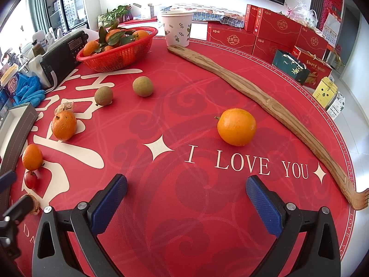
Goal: Organize fruits
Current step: 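Grasp the papery physalis with the left tool while the right tool grasps an orange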
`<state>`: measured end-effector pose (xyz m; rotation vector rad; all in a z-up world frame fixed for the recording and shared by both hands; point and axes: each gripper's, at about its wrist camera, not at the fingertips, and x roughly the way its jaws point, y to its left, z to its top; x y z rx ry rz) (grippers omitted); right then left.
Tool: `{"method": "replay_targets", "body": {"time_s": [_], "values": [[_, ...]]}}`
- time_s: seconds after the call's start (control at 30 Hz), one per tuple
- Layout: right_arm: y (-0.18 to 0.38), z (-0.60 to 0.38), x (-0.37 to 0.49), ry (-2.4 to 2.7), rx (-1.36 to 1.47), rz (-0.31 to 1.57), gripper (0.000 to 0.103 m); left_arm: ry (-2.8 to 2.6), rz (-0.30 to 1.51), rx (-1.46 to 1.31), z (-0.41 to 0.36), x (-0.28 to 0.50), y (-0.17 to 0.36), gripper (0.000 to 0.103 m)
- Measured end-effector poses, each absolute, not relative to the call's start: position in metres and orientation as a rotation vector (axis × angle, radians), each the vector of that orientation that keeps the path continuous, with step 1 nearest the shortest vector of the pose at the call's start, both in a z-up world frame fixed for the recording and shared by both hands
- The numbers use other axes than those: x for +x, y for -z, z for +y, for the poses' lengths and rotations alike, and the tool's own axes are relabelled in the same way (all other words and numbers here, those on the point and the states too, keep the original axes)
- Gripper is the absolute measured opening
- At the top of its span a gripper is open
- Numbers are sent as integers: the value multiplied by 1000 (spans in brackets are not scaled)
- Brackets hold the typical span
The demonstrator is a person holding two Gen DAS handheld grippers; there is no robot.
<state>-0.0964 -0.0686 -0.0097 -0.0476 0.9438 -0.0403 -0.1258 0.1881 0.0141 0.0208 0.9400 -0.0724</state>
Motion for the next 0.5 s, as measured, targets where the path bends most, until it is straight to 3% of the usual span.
{"method": "replay_targets", "body": {"time_s": [0.17, 0.5], "values": [[9, -70, -99, 16, -58, 959, 103, 49, 951, 24, 184, -123, -9, 59], [-1, -114, -118, -15, 77, 912, 103, -18, 933, 12, 184, -145, -10, 58]]}}
